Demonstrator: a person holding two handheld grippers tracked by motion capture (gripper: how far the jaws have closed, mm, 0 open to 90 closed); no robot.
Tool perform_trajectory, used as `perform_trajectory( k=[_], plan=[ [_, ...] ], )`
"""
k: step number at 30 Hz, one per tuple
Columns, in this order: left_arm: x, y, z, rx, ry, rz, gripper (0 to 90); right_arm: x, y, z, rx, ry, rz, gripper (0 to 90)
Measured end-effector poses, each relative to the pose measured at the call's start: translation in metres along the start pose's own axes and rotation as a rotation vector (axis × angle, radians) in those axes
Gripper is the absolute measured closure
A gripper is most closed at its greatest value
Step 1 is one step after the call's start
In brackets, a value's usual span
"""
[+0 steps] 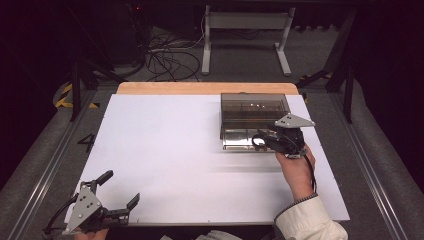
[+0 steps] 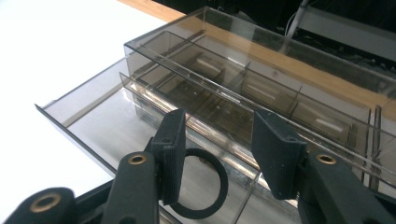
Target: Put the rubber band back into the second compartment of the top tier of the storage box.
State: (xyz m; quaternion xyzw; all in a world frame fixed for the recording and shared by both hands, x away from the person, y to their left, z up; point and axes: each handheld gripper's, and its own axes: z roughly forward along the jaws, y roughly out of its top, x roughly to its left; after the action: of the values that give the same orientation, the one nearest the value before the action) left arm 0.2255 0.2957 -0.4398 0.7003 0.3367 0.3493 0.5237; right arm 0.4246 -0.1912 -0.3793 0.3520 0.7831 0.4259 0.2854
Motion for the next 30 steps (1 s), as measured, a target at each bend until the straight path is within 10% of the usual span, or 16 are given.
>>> perform_trajectory(
  k=[30],
  plan=[
    [0.0, 0.0, 0.0, -0.001, -0.001, -0.002, 1.7, 0.011, 0.015, -0.027, -0.049, 0.054, -0.029, 39.7]
  ],
)
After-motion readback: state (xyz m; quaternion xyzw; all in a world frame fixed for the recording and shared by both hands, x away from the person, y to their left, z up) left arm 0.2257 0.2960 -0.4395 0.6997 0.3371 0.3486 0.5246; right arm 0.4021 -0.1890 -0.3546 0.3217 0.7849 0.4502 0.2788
